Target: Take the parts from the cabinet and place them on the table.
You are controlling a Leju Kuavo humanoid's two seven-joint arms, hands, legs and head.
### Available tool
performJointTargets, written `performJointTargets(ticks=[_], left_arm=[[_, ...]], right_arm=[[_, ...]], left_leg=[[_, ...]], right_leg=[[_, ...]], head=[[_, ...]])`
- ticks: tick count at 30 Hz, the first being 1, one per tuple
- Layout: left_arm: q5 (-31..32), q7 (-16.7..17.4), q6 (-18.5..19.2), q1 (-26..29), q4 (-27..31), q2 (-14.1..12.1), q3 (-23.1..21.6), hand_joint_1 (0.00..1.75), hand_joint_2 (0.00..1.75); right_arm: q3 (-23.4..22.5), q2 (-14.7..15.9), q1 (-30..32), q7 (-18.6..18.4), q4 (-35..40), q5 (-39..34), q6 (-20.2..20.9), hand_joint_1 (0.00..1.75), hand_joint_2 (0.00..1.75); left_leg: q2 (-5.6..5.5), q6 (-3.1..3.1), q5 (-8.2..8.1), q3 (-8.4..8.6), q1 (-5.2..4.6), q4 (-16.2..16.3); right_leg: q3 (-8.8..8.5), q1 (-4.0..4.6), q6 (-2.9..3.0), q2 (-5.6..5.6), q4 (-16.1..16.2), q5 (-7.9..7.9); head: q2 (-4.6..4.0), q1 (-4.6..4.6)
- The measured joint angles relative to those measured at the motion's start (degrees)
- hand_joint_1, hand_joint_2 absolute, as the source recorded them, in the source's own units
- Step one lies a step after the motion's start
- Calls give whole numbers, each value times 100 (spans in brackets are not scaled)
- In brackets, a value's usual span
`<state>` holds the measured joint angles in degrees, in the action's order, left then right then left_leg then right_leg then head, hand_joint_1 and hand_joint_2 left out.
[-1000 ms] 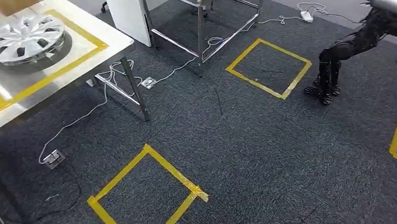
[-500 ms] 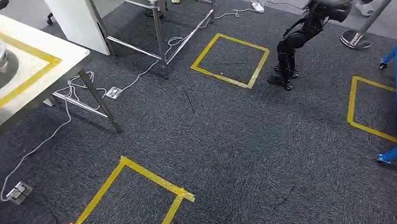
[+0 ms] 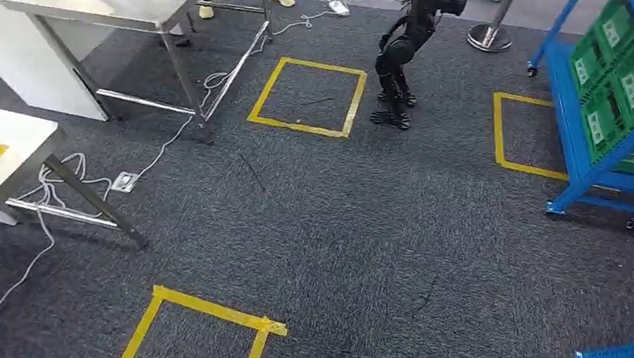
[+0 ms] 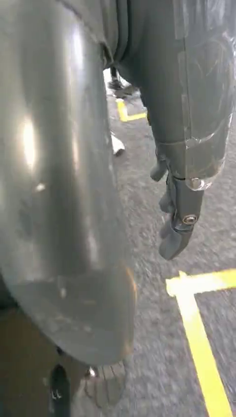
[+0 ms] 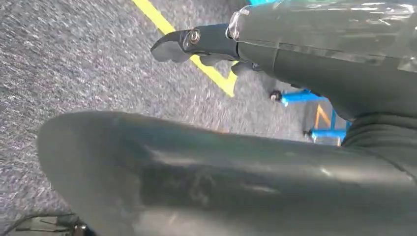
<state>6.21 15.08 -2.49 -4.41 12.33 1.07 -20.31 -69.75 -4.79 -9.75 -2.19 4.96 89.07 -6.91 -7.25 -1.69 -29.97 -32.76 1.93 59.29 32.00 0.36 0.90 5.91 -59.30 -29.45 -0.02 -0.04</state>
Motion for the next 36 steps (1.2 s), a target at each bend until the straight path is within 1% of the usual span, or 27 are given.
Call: performJointTargets(ticks=[2, 4, 5, 6, 7, 9, 10, 12, 13, 14, 15, 16, 19, 20, 21, 23, 24, 25, 26, 28, 29, 30, 31, 32, 34, 35, 36], left_arm=[[0, -2, 0, -8, -2, 0, 0, 0, 0], [-2, 0, 0, -10, 0, -4, -2, 0, 0], [-2, 0, 0, -19, -2, -13, -2, 0, 0], [-2, -2, 0, -15, -2, -9, -2, 0, 0], [-2, 0, 2, -5, -2, -11, -2, 0, 0], [-9, 4, 2, 1, -2, -17, -2, 0, 0], [-9, 7, 7, 1, -4, -20, -2, 0, 0], [-9, 9, 7, -19, -4, -17, -9, 0, 0], [-9, 9, 7, -30, -2, -15, -20, 0, 0], [-9, 7, 7, -38, -2, -13, -46, 0, 0], [-11, 9, 7, -52, -2, -13, -57, 0, 0], [-11, 13, 7, -54, -2, -13, -61, 0, 0], [-11, 31, 9, -65, 2, -7, -94, 0, 0], [-11, 31, 9, -73, 4, -7, -96, 0, 0], [-11, 31, 9, -74, 4, -7, -98, 0, 0], [-9, 33, 9, -53, 4, -2, -103, 0, 0], [-7, 35, 9, -42, 4, -2, -105, 0, 0], [-7, 37, 9, -32, 4, -2, -107, 0, 0], [-4, 44, 9, -19, 2, -2, -116, 0, 0], [6, 44, 7, -20, 0, -4, -142, 0, 0], [20, 44, 0, -20, 0, -4, -146, 0, 0], [35, 50, -7, -16, -2, -4, -160, 0, 0], [42, 48, -13, -16, -2, 0, -192, 0, 0], [50, 48, -20, -22, -2, 2, -216, 0, 0], [55, 50, -18, -17, -2, 4, -240, 0, 0], [57, 50, -26, -15, -2, 2, -240, 0, 0], [57, 48, -33, -19, 0, 2, -240, 0, 0]], right_arm=[[-7, 2, -8, 0, 0, 0, -2, 0, 0], [-11, 2, -4, -20, 0, 20, -4, 0, 0], [-11, -13, 13, -28, -4, 26, -4, 0, 0], [-11, -18, 0, -44, -4, 31, -7, 0, 0], [-13, -18, -26, -44, -4, 33, -7, 0, 0], [-15, -22, -32, -44, -7, 35, -7, 0, 0], [-17, -24, -4, -44, -7, 35, -7, 0, 0], [-26, -22, 53, -50, -4, 35, -7, 0, 0], [-31, -20, 61, -50, -4, 35, -7, 0, 0], [-35, -20, 59, -50, -4, 35, -7, 0, 0], [-35, -22, 46, -61, -4, 37, -4, 0, 0], [-37, -22, 27, -66, -4, 37, 0, 0, 0], [-44, -15, 57, -96, -4, 39, 11, 0, 0], [-52, -18, 76, -103, -4, 35, 13, 0, 0], [-59, -17, 61, -109, -4, 35, 18, 0, 0], [-66, -9, 8, -111, -2, 33, 22, 0, 0], [-66, -9, 3, -111, -2, 33, 24, 0, 0], [-68, -7, 6, -113, -2, 33, 24, 0, 0], [-70, -2, 13, -116, -2, 33, 26, 0, 0], [-90, 7, 29, -118, -2, 24, 44, 0, 0], [-112, 7, 26, -120, -2, 13, 53, 0, 0], [-122, 7, 22, -125, -2, -2, 61, 0, 0], [-125, 15, -4, -133, 0, -11, 76, 0, 0], [-127, 15, -14, -149, -2, -18, 81, 0, 0], [-127, 17, -2, -159, 0, -20, 105, 0, 0], [-127, 31, 2, -164, 2, -22, 109, 0, 0], [-127, 20, 9, -164, -2, -20, 118, 0, 0]], left_leg=[[155, 64, -29, 9, -59, 46], [358, 128, -11, 59, -18, -32], [443, 149, -18, 104, -28, -53], [565, 185, -40, 146, -41, -66], [683, 198, -65, 168, -57, -65], [910, 199, -120, 207, -75, -63], [997, 194, -147, 234, -78, -63], [1121, 169, -207, 309, -77, -63], [1166, 149, -237, 358, -75, -65], [1225, 124, -272, 401, -75, -73], [1261, 80, -302, 398, -115, -67], [1299, 55, -299, 401, -112, -87], [1434, -40, -343, 532, -97, -173], [973, -64, -415, 525, -72, -99], [684, -50, -560, 397, -74, 130], [639, -40, -954, -126, -91, 1053], [659, -36, -1041, -370, -92, 1430], [681, -30, -998, -528, -92, 1593], [695, -18, -777, -560, -92, 1481], [585, 17, -130, -298, -91, 710], [355, 40, 148, -140, -86, 264], [-16, 65, 79, -102, -48, 170], [56, 45, 4, 3, -44, -34], [114, 57, 2, 3, -80, -12], [279, 111, -1, 43, -87, -53], [397, 149, 19, 93, -55, -121], [493, 173, 7, 145, -74, -159]], right_leg=[[59, -60, -72, 167, 52, 28], [72, -75, -130, 318, 33, 18], [106, -38, -150, -4, -76, -45], [263, -35, -188, -307, -390, -228], [502, -38, -219, -463, -840, -452], [935, -60, -256, -568, -1610, -707], [988, -76, -262, -578, -1675, -633], [717, -89, -241, -614, -1082, -156], [475, -85, -215, -690, -586, 123], [274, -67, -182, -857, -147, 236], [207, 25, -136, -1033, -71, 143], [209, 25, -79, -1016, -55, 113], [173, 31, 10, -841, 44, 115], [111, 3, 40, -810, 114, 140], [82, -9, 76, -758, 139, 143], [70, 1, 120, -611, 147, 130], [59, 18, 134, -528, 146, 120], [40, 28, 145, -441, 144, 111], [14, 33, 141, -342, 140, 94], [-59, 32, 112, -174, 121, 46], [-87, 22, 93, -101, 103, 10], [-71, 32, 46, -41, 72, -21], [-25, 0, 10, 53, 44, -33], [-3, -38, -32, 119, 66, -12], [23, -56, -97, 304, 103, 7], [17, -55, -109, 207, 65, -33], [103, -23, -144, -198, -132, -153]], head=[[0, 20], [0, 26], [0, 26], [0, 72], [0, 70], [0, 70], [0, 72], [0, 72], [0, 72], [0, 72], [0, 74], [0, 74], [0, 77], [0, 59], [0, 42], [0, 9], [0, 2], [0, 2], [0, 0], [0, -2], [0, -2], [0, 0], [0, 11], [0, 5], [0, -13], [0, -11], [0, 24]])
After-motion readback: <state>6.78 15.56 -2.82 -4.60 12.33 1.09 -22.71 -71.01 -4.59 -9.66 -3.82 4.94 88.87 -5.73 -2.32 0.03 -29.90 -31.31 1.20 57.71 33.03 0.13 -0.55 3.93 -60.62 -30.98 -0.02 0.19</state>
